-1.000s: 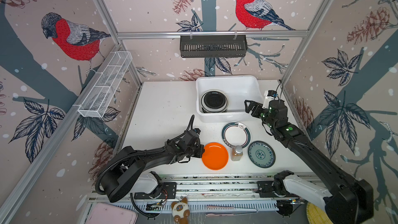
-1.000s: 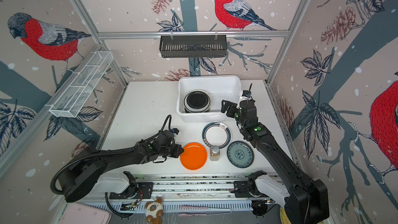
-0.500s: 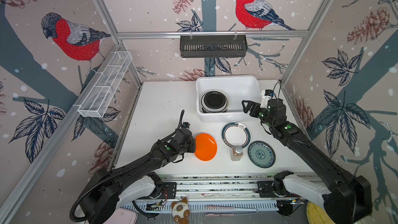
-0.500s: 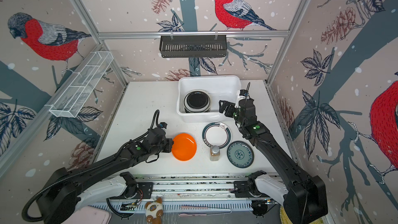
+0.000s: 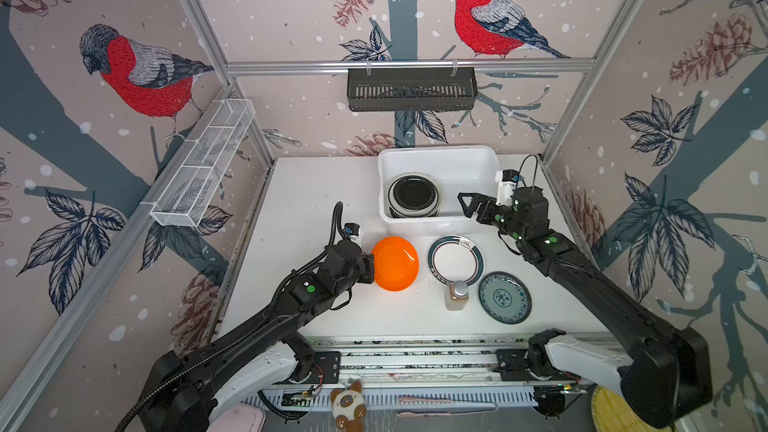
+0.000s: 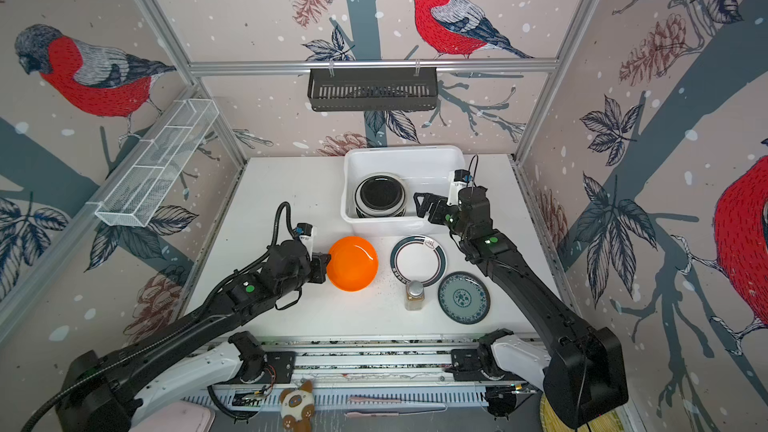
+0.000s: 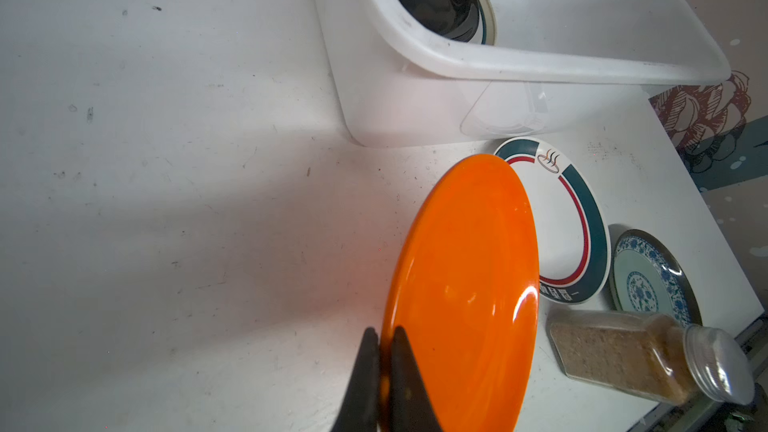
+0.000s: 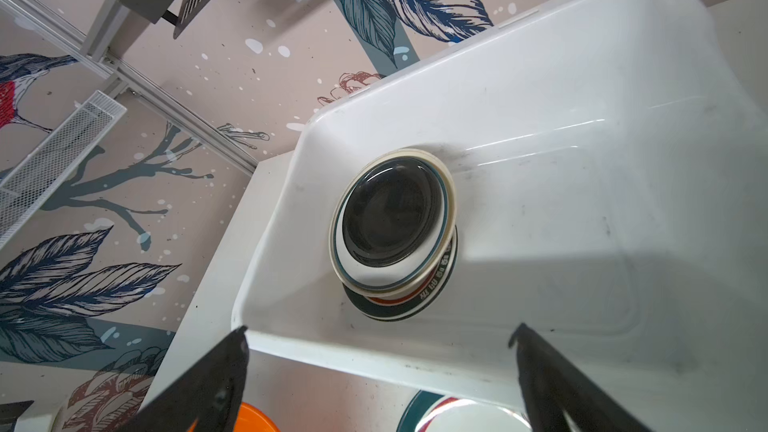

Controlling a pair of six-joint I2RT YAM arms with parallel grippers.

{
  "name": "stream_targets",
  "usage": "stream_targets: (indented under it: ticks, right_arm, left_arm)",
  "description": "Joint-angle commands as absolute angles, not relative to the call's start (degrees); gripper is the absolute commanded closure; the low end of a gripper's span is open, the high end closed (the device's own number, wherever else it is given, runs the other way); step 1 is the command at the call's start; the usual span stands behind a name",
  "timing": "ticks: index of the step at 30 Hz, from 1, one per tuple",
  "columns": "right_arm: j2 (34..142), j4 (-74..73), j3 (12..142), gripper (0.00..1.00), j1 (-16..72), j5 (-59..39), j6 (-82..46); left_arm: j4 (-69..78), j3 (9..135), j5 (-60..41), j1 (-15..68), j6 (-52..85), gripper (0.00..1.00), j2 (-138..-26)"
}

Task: Place the plates into the plastic bin on the countertop
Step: 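Grasp the orange plate's edge with the left gripper and tilt it upright, then carry the orange plate toward the bin while the right gripper grasps its far edge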

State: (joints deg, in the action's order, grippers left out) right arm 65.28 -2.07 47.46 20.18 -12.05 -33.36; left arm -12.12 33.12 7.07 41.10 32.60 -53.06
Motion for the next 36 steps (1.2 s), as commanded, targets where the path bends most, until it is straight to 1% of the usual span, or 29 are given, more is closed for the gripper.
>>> stream_targets:
  ticks: [1, 6, 16, 21, 26, 29, 31, 36]
  right_arm:
    - [65.9, -5.0, 48.1, 0.01, 20.1, -15.2, -34.6]
    - [66.4, -5.6, 48.3, 0.01, 20.6, -17.0, -35.2]
    - [65.6, -7.4, 47.9, 0.01, 21.8, -20.1, -35.1]
    - [66.0, -7.8, 47.6, 0.01, 23.5, -20.3, -35.3]
    - [67.0, -7.9, 47.5, 0.00, 23.9, -19.2, -35.4]
    - [68.3, -8.2, 48.2, 0.06, 24.0, -20.3, -35.4]
    - [69.4, -8.7, 48.9, 0.14, 24.0, -22.1, -35.2]
    - [71.2, -10.7, 49.4, 0.29, 24.0, -24.0, -36.4]
  left_arm:
    - [-8.9, 36.0, 10.4, 41.0, 31.9, 1.00, -54.4]
    - [-5.5, 39.9, 13.3, 40.8, 32.7, 1.00, -56.3]
    - [0.1, 46.8, 14.1, 40.4, 33.3, 1.00, -63.3]
    - [1.5, 50.7, 13.3, 40.5, 32.0, 1.00, -66.9]
    - [7.1, 51.3, 10.8, 40.4, 32.3, 1.00, -67.7]
    - [9.0, 52.2, 9.1, 40.4, 32.3, 1.00, -68.7]
    - [9.7, 53.0, 8.2, 40.4, 31.9, 1.00, -69.7]
    - [10.8, 54.7, 6.7, 40.4, 31.5, 1.00, -71.2]
